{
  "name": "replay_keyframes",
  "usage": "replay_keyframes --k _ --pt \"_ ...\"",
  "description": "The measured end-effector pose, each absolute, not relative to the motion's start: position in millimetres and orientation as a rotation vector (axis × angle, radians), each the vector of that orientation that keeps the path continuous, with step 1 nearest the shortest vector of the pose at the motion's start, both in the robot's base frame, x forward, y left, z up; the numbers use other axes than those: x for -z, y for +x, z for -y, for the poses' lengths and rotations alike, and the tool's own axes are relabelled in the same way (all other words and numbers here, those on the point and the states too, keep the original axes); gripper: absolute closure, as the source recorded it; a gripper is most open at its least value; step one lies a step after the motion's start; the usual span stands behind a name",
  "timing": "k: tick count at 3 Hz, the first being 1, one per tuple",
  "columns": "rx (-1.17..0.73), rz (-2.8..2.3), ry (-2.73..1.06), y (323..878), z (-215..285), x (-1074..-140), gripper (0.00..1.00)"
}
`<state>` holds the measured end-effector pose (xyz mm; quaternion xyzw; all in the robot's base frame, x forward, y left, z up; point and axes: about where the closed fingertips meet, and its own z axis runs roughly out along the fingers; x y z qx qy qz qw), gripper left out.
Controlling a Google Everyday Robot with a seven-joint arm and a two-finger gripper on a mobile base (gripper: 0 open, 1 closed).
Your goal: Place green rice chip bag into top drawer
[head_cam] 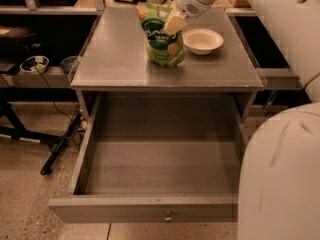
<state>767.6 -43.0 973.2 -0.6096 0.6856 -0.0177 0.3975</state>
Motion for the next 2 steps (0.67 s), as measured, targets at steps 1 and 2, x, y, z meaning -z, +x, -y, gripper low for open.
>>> replay_keyframes --k 1,2 --pt "0.036 -1.729 -1.546 766.5 41.3 -974.3 1.00" --pt "0.008 -1.702 -1.553 762.5 35.4 -978.2 1.00"
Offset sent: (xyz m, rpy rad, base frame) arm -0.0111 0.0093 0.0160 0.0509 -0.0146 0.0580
